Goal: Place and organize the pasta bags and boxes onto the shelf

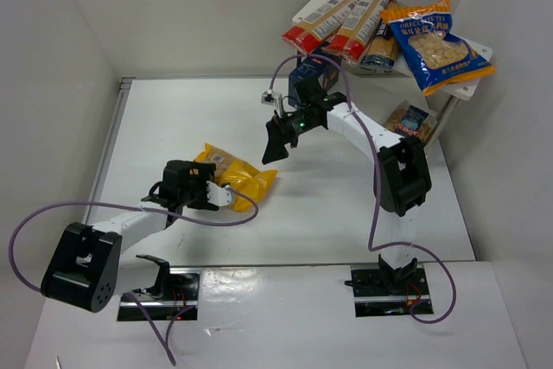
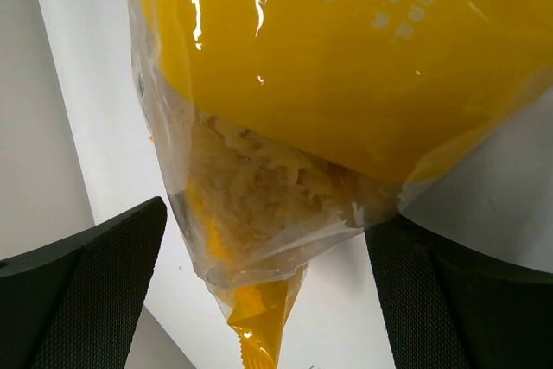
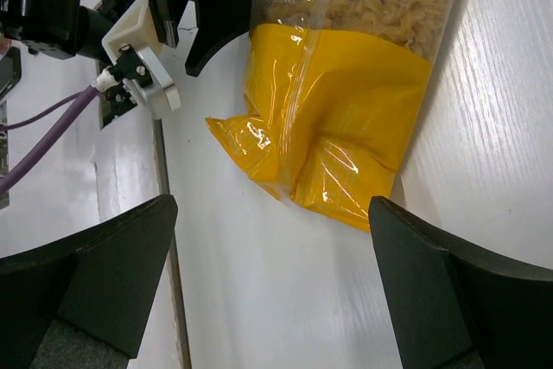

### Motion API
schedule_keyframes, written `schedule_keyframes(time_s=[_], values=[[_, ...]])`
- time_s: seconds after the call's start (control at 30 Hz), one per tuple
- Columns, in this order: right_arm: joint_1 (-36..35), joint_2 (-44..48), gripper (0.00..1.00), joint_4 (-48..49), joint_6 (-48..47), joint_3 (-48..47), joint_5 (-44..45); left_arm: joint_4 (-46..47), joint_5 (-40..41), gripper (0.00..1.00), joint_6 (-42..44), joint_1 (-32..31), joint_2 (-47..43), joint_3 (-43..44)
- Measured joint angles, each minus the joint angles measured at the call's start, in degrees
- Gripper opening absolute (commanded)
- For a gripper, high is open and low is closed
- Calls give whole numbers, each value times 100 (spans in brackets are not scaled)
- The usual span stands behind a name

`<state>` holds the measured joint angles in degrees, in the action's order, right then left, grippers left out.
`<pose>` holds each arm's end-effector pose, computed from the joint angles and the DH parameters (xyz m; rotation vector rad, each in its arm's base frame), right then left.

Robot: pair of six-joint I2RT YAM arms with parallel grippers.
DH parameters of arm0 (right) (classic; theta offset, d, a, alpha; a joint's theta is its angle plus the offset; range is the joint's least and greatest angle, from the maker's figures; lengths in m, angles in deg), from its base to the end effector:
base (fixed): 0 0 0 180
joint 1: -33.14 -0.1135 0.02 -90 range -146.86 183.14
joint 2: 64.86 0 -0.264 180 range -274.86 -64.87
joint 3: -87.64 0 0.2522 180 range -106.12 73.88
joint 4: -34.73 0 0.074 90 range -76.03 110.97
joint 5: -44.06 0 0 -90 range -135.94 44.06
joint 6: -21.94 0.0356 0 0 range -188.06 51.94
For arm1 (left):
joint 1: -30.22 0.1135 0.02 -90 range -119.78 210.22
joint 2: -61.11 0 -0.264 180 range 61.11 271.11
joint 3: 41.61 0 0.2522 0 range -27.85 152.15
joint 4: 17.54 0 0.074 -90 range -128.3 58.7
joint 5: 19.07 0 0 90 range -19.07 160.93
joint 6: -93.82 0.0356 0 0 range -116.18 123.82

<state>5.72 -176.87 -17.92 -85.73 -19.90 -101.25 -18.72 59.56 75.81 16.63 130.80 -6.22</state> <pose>0.3607 0.2201 0.2594 -1.2417 2.0395 1.2912 0.2174 -0.0598 0.1558 1.5746 1.5352 0.3612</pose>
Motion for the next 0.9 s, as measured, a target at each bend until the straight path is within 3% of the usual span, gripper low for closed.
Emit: schedule_keyframes(time_s=[0.23,0.3,0.37,0.4,0.63,0.9], values=[[-11,-2,100,-13,-31,0,63,297,133,97,-79,-459,289,37],[-11,-2,100,-15,-52,0,74,382,125,64,-258,-625,382,70],[-13,-2,100,-26,-85,0,85,382,127,14,-535,-748,481,162],[-13,-2,100,-39,-111,0,111,304,122,0,-656,-780,520,315],[-13,26,100,-129,-306,42,302,-612,-424,0,-2227,-376,544,1591],[72,649,100,-188,-382,254,417,-2430,-2140,0,-3383,1233,544,2774]])
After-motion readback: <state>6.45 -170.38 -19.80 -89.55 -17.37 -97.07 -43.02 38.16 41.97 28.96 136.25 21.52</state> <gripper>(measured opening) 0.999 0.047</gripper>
